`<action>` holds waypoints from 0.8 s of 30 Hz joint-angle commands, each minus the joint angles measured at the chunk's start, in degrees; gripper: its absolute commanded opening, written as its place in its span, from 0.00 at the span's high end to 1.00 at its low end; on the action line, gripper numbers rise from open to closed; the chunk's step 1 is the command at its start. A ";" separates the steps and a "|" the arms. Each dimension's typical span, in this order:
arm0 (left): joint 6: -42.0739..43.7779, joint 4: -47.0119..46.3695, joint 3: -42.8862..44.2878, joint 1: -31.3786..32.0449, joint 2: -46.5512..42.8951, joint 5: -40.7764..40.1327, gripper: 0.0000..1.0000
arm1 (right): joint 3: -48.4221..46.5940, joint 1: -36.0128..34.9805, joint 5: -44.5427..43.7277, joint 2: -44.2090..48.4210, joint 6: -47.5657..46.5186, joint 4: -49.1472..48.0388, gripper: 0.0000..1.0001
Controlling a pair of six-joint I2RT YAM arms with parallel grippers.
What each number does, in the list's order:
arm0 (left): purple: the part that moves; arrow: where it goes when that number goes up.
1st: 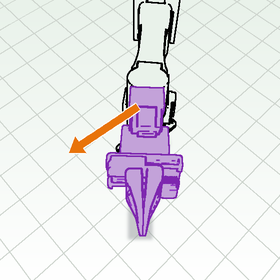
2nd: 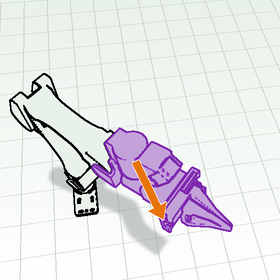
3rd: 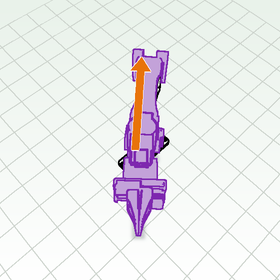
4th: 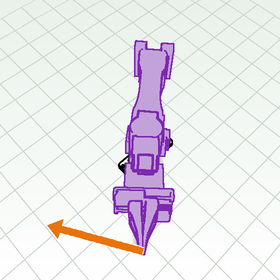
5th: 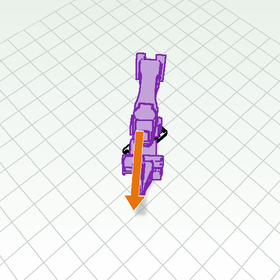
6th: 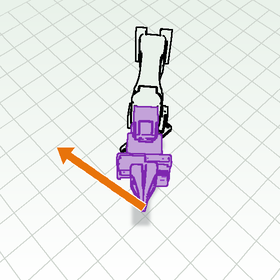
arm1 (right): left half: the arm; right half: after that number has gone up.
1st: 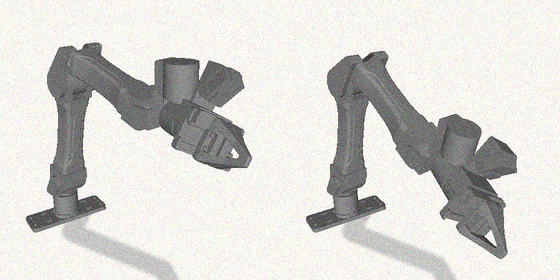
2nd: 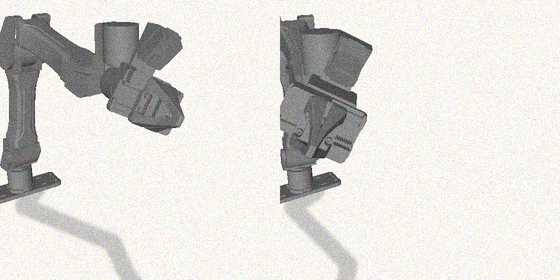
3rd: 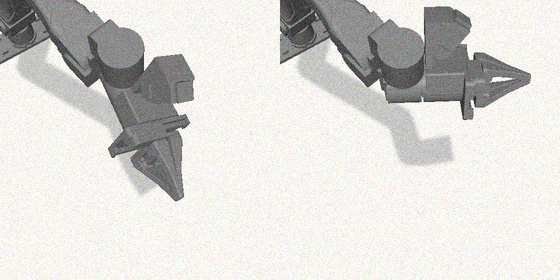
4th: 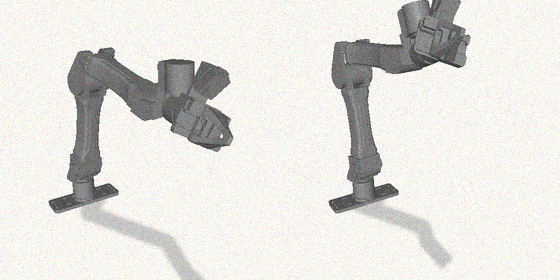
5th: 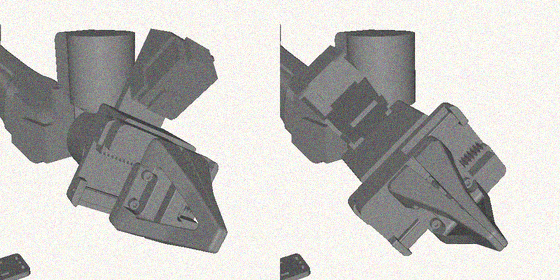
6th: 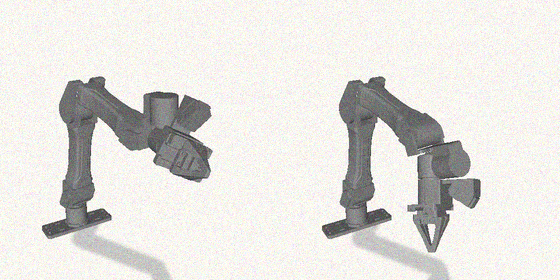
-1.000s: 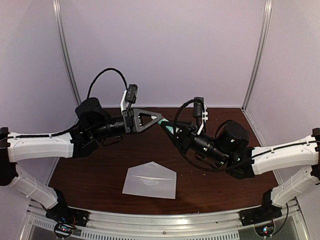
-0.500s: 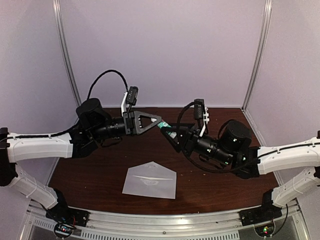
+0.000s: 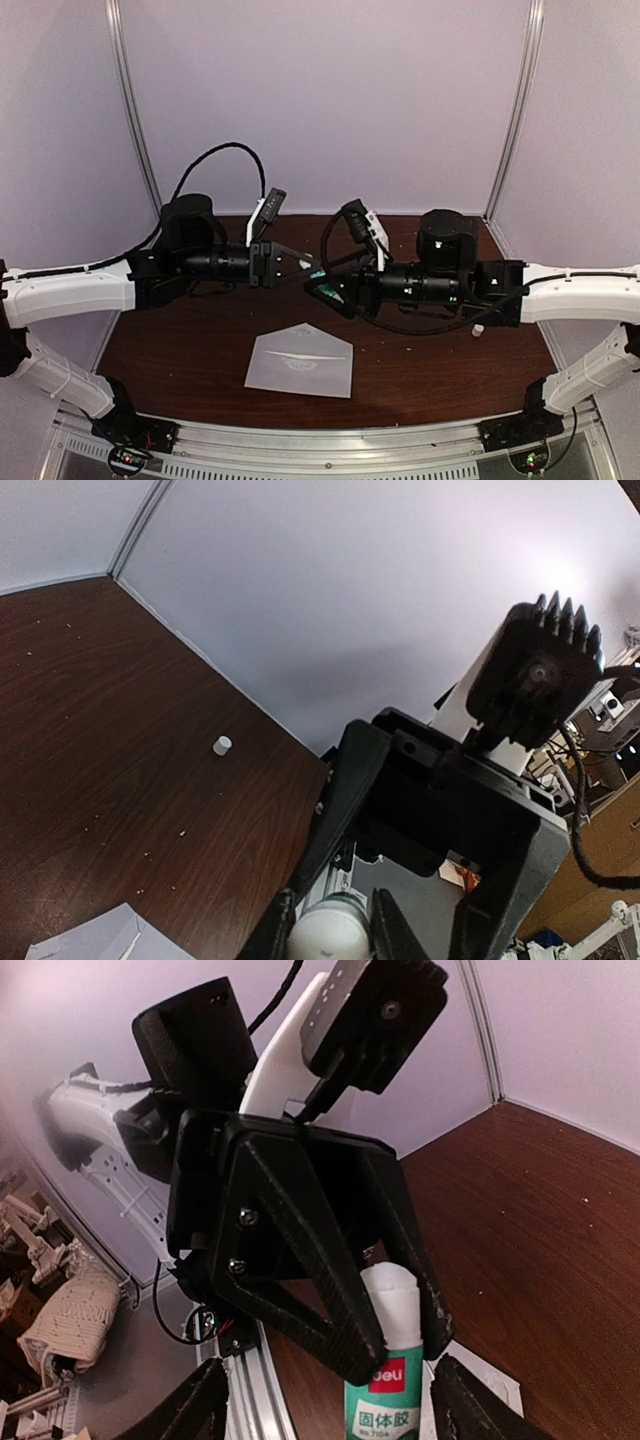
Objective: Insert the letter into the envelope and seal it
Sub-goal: Paint the envelope at the center of the board, then seal the envelope flap on the envelope.
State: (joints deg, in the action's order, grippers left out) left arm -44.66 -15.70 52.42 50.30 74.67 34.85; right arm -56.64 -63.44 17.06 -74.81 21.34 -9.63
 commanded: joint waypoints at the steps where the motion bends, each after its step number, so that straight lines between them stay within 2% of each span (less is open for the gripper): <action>1: 5.36 2.61 2.78 -0.21 -0.05 5.10 1.00 | -4.36 0.38 6.41 -3.70 -2.14 8.29 0.38; 15: 7.57 4.11 3.08 0.71 1.43 7.83 1.00 | -5.80 0.42 8.80 -7.10 -0.46 6.53 0.70; 21: 8.28 4.82 3.02 0.93 1.42 6.65 1.00 | -5.23 0.42 7.81 -6.82 0.12 5.86 0.84; 22: 8.58 5.13 3.11 0.88 1.17 5.87 0.96 | -5.03 0.42 6.75 -6.62 0.29 5.77 0.86; 24: 9.42 6.25 3.42 0.85 0.56 4.07 0.76 | -4.24 0.42 5.02 -5.95 0.72 5.23 0.89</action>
State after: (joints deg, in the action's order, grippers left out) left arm -37.34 -10.15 53.91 50.76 75.92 41.15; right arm -60.82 -63.02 24.43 -81.89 21.43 -2.28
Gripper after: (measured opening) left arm 0.227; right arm 0.226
